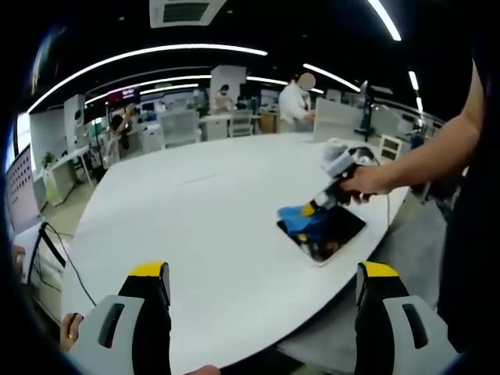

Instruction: Wipe the mirror surface with the cleaning cloth until all visible marks leave the cleaned area.

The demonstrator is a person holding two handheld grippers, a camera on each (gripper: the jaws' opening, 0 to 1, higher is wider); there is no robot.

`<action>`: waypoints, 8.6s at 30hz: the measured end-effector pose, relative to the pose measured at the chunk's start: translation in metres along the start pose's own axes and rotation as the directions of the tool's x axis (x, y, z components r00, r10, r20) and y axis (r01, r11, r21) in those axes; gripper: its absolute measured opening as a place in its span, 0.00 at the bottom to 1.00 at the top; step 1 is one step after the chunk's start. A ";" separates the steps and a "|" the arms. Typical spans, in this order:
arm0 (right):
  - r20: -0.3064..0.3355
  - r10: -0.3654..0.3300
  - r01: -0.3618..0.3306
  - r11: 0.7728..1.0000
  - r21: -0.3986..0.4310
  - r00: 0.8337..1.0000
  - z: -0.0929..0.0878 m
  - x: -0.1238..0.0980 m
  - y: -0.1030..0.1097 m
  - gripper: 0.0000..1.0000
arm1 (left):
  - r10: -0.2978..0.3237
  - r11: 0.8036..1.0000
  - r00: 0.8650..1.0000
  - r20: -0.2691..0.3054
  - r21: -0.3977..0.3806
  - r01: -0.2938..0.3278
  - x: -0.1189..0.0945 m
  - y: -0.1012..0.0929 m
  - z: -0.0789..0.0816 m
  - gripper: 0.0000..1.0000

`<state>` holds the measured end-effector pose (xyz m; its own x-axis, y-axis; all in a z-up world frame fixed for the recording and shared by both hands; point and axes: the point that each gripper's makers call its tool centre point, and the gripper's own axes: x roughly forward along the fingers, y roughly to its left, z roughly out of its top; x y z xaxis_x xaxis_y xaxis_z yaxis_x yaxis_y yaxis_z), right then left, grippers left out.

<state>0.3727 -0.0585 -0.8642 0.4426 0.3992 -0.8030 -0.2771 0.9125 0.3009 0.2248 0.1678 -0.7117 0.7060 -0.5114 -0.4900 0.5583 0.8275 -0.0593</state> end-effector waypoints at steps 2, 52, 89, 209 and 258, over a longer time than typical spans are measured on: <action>-0.002 0.005 -0.005 1.000 -0.007 1.000 0.002 0.003 0.006 0.00 | -0.002 1.000 1.000 0.000 -0.001 0.002 0.000 0.001 0.000 1.00; -0.060 0.007 -0.007 1.000 0.003 0.998 -0.011 0.011 0.043 0.00 | -0.032 0.999 0.997 0.066 0.000 0.032 0.025 0.001 0.014 1.00; -0.078 0.047 -0.047 0.999 -0.001 0.996 -0.034 0.001 0.053 0.00 | -0.033 0.999 0.998 0.052 0.024 0.032 0.022 -0.001 0.013 1.00; -0.068 -0.040 0.044 0.997 0.068 0.997 -0.050 -0.061 -0.084 0.00 | -0.048 0.998 0.998 0.049 0.030 0.047 0.033 -0.014 0.013 1.00; -0.064 -0.110 0.116 0.988 0.101 0.992 -0.060 -0.082 -0.121 0.00 | -0.055 0.998 0.997 0.046 0.029 0.054 0.038 -0.018 0.012 1.00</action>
<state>0.3181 -0.2067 -0.8656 0.4145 0.2902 -0.8626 -0.1363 0.9569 0.2564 0.2472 0.1310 -0.7191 0.6934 -0.5662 -0.4457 0.6077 0.7919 -0.0605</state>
